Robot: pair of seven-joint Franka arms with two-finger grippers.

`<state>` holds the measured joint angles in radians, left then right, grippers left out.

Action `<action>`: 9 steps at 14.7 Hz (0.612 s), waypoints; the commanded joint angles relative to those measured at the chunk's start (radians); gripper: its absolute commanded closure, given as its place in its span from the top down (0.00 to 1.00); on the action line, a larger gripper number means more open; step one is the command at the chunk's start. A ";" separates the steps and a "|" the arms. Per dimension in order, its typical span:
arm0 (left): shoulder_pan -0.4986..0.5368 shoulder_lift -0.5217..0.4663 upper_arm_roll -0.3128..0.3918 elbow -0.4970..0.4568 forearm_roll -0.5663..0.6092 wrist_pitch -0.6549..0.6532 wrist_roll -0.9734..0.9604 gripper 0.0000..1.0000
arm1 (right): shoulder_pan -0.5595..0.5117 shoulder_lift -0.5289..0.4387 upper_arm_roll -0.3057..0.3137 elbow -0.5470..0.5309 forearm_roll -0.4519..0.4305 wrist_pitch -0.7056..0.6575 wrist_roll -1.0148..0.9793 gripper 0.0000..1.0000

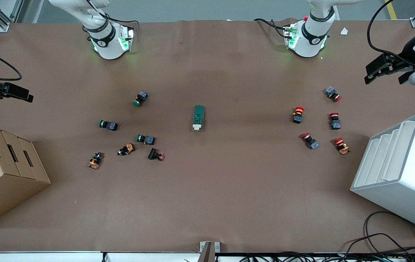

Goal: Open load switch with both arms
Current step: 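Reach both grippers toward the green load switch in the table middle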

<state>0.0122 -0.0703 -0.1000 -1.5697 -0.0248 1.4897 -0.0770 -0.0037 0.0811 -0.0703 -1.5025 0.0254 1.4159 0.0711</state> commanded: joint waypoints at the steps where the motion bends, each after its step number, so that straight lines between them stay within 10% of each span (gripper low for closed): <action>1: 0.000 0.012 -0.001 0.023 0.002 -0.005 -0.007 1.00 | -0.004 0.005 0.003 0.016 -0.012 0.011 0.007 1.00; 9: -0.089 0.179 -0.112 0.085 0.002 0.130 -0.042 1.00 | 0.007 -0.155 0.013 0.010 -0.032 -0.049 -0.166 1.00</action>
<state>-0.0444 0.0492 -0.1745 -1.5233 -0.0248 1.5625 -0.0861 -0.0022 -0.0131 -0.0693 -1.4605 0.0081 1.3952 -0.0962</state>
